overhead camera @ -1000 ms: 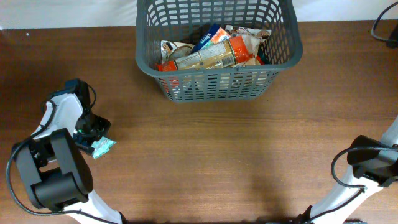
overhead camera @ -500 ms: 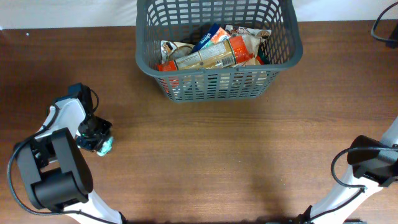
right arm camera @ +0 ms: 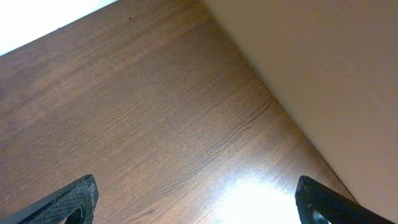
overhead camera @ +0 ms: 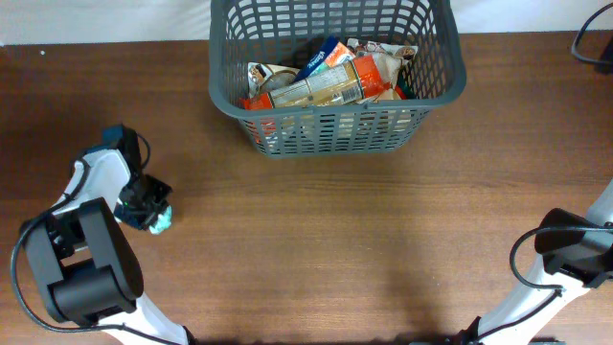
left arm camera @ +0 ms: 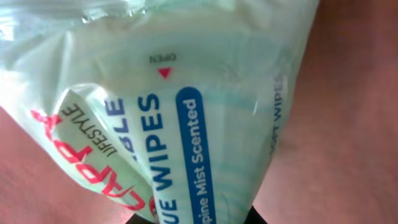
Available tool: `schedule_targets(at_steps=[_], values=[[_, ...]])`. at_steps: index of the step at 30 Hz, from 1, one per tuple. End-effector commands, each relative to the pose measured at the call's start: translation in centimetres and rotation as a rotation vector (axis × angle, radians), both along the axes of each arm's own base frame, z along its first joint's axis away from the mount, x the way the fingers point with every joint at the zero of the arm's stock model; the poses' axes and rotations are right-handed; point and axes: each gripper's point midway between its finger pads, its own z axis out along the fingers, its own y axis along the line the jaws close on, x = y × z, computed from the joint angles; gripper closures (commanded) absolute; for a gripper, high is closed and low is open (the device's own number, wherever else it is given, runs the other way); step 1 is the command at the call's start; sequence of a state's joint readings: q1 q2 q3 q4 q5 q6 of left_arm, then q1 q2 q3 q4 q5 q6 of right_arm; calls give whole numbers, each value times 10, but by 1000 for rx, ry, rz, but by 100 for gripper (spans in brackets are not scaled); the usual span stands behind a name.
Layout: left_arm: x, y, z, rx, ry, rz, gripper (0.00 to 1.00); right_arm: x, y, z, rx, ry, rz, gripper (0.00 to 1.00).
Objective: Pack container
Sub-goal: 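Lower the left gripper and grasp the light-blue wet-wipes pack, then lift the wipes pack and carry it into the grey basket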
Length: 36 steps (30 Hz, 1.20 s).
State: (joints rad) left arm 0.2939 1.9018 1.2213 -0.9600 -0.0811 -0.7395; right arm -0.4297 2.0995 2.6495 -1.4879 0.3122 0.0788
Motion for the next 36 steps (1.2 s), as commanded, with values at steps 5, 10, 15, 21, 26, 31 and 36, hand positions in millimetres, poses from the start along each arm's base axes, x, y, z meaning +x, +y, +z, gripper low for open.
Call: schedule_targets(at_steps=[5, 10, 15, 21, 26, 31, 36], values=[[90, 12, 72, 72, -246, -298, 98, -3, -1, 6, -5, -18, -11, 1], [168, -12, 175, 131, -545, -617, 98, -3, -1, 6, -5, -18, -11, 1], [207, -47, 291, 217, -834, -787, 98, -3, -1, 6, -5, -18, -11, 1], [215, -103, 386, 324, -1058, -956, 98, -3, -1, 6, -5, -18, -11, 1], [215, -163, 410, 353, -1146, -1132, 98, -3, -1, 6, -5, -18, -11, 1], [218, -221, 412, 343, -1201, -1264, 98, -3, -1, 6, -5, -18, -11, 1], [231, -260, 392, 322, -1207, -1352, 98, -3, -1, 6, -5, -18, -11, 1]])
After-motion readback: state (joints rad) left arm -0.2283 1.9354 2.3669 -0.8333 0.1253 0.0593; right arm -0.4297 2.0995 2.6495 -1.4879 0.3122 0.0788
